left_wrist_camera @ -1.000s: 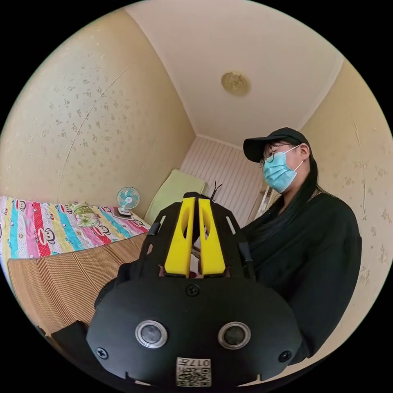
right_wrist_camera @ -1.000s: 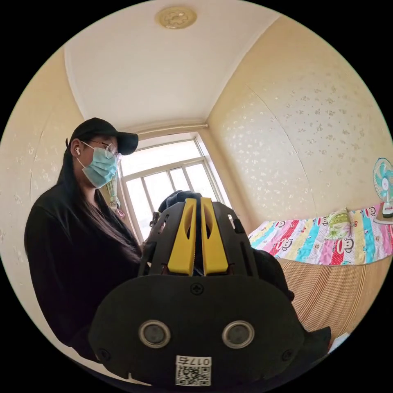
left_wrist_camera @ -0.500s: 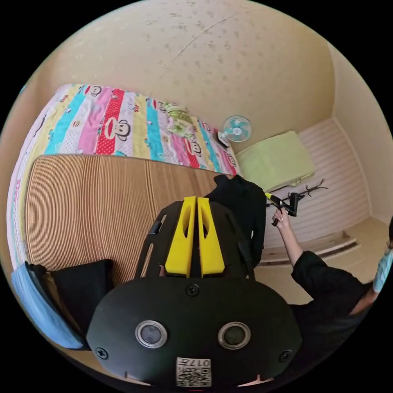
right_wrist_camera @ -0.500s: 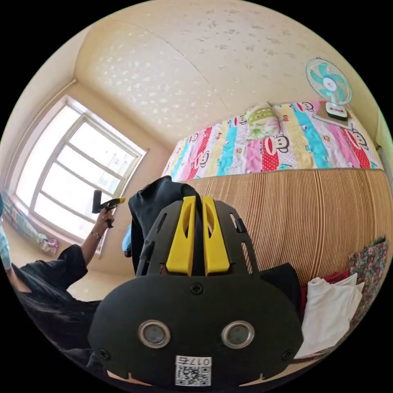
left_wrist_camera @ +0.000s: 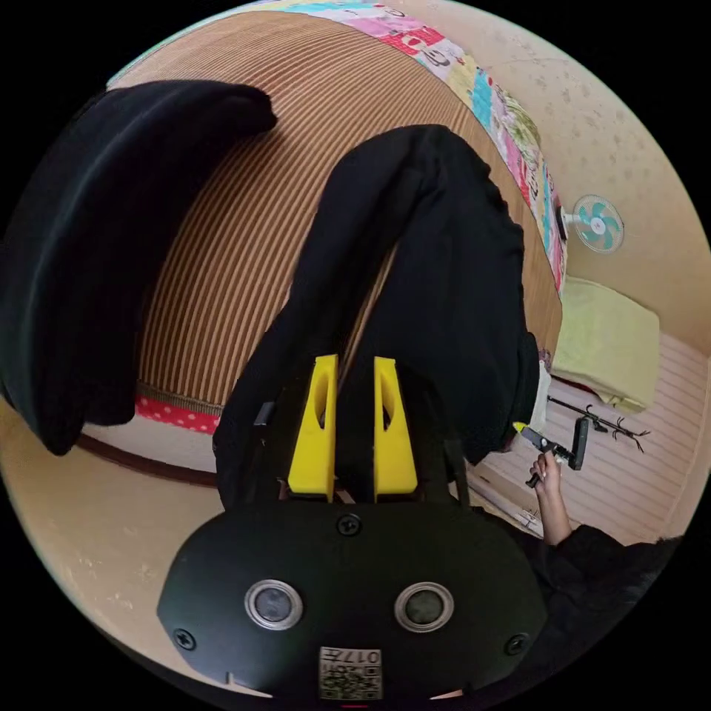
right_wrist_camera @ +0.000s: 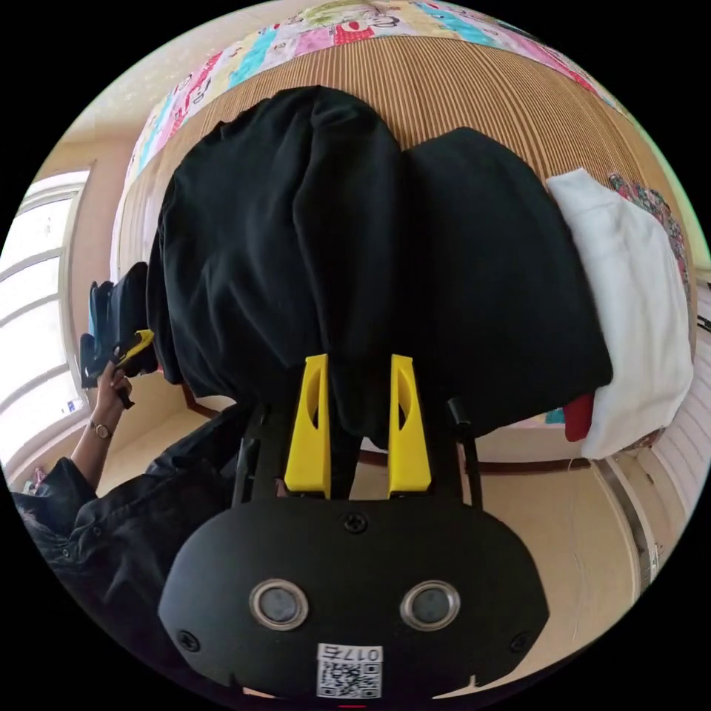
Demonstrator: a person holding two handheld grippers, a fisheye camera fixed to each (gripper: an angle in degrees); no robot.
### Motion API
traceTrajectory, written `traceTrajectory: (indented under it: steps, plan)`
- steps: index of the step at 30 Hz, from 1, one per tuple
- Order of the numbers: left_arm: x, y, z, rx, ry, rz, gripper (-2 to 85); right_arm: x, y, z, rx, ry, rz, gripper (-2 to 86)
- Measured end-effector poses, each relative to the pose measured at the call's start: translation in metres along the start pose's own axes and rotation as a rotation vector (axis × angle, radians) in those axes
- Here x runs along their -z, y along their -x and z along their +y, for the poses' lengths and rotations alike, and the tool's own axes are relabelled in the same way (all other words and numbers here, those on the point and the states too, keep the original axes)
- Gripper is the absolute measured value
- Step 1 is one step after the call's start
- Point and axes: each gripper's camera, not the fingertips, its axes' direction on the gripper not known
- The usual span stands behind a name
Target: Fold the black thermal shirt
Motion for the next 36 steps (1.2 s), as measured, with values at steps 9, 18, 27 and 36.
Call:
traceTrajectory:
  steps: [9,18,27,36]
  plan:
    - [-0.024,0.004,-0.022,-0.195,0.27,-0.305,4.8,0.128,-0.057,-0.01,0.087,-0.127,0.262,2.5]
    - [0.221,0.036,0.004,0.044,-0.298,-0.408,5.0,0.191,-0.149,0.014,-0.247,-0.428,0.14,7.1]
    - [0.048,0.016,0.045,-0.329,0.11,-0.13,12.4,-0.017,-0.068,0.018,-0.011,-0.052,-0.285,8.6]
    - [-0.04,0.029,0.088,-0.249,0.355,-0.137,2.7,-0.04,-0.072,0.056,0.092,0.088,-0.089,3.3]
